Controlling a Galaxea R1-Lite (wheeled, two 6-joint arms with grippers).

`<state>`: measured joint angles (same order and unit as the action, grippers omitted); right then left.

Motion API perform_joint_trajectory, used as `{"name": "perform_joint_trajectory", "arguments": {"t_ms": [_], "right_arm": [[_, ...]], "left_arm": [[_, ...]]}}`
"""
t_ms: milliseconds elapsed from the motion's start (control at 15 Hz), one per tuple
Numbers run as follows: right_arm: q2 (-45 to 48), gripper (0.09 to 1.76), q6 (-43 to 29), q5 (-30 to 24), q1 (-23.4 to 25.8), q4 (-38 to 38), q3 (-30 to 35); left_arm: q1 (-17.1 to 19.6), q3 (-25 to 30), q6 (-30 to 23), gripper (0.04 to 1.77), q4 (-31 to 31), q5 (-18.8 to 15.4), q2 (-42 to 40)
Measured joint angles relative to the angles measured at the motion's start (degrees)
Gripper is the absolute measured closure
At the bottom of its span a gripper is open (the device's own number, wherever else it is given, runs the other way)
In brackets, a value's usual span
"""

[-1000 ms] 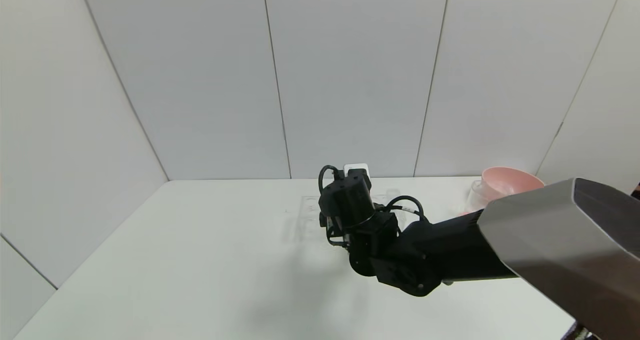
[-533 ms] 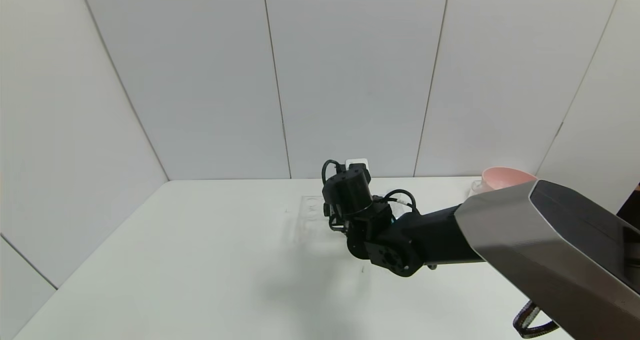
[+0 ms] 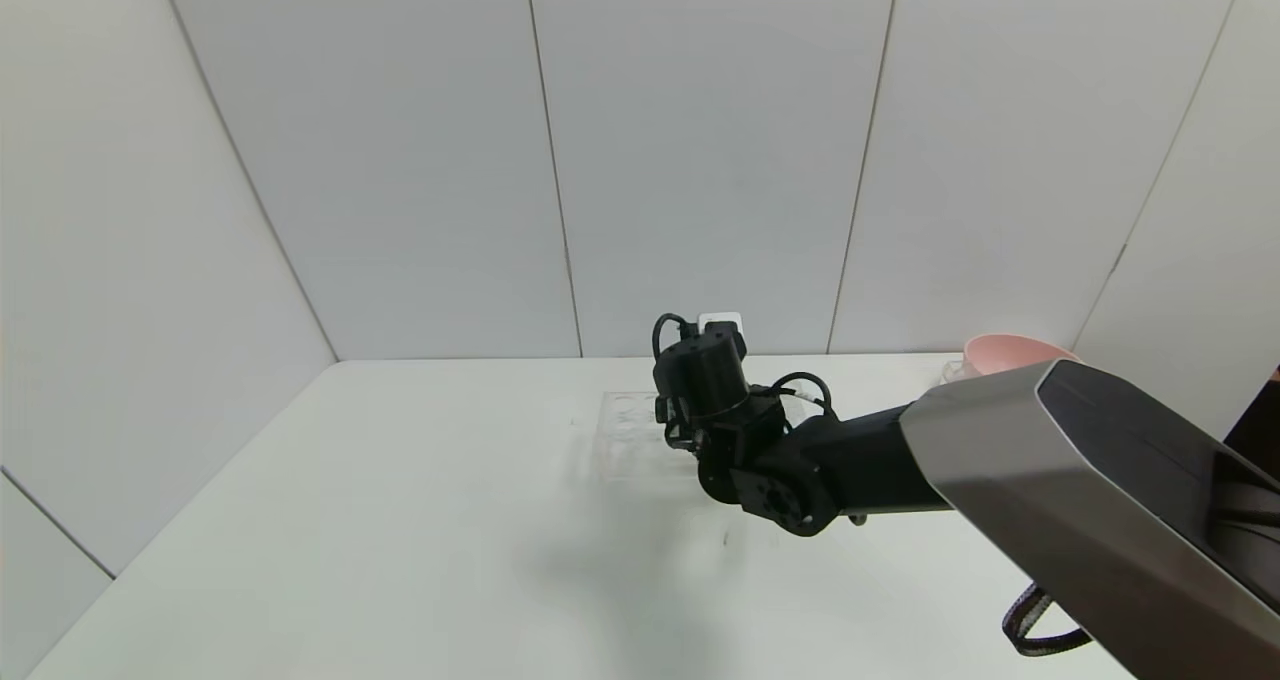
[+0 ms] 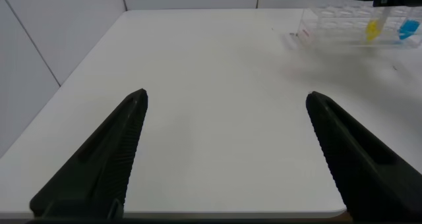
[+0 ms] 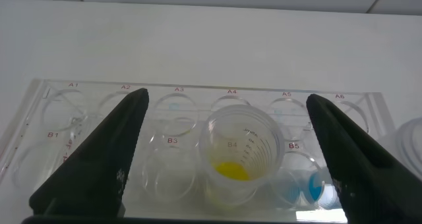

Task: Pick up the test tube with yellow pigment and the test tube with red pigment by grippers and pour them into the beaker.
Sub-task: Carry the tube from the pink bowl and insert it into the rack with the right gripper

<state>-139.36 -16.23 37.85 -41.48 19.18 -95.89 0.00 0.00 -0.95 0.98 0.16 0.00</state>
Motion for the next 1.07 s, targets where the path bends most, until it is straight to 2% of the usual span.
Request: {"name": "perform_joint_trajectory", "arguments": {"t_ms": [333,400,600,800,867,933,1067], "right_arm": [[-0.22,0.14,-0.05,-0.13,-0.05,0.34,0.24],[-0.22,0.21,-0.11,-0.13,-0.1,0.5,0.35],[-0.17,0.7,-0.22,-0.15,-0.29,0.44,0.55],[-0.09,1.03,-0.22,-0.13,-0.41,0.33,0.66],[-0.05,1.19,-0.27,-0.04,-0.38,0.33,0.79],[0.0,1.27,-0.28,0.0,-0.35,0.28,0.85],[0.06,1.27,-0.27,0.05,-0.4,0.34,0.96]], "left_arm": [[0.0,0.0,0.0,0.09,0.0,0.0,0.0],[0.0,0.0,0.0,0.09,0.0,0.0,0.0],[0.0,0.0,0.0,0.09,0.0,-0.02,0.0],[0.0,0.0,0.0,0.09,0.0,0.0,0.0],[0.0,0.0,0.0,0.09,0.0,0.0,0.0],[0.0,0.0,0.0,0.09,0.0,0.0,0.0],[-0.02,0.0,0.02,0.09,0.0,0.0,0.0]]}}
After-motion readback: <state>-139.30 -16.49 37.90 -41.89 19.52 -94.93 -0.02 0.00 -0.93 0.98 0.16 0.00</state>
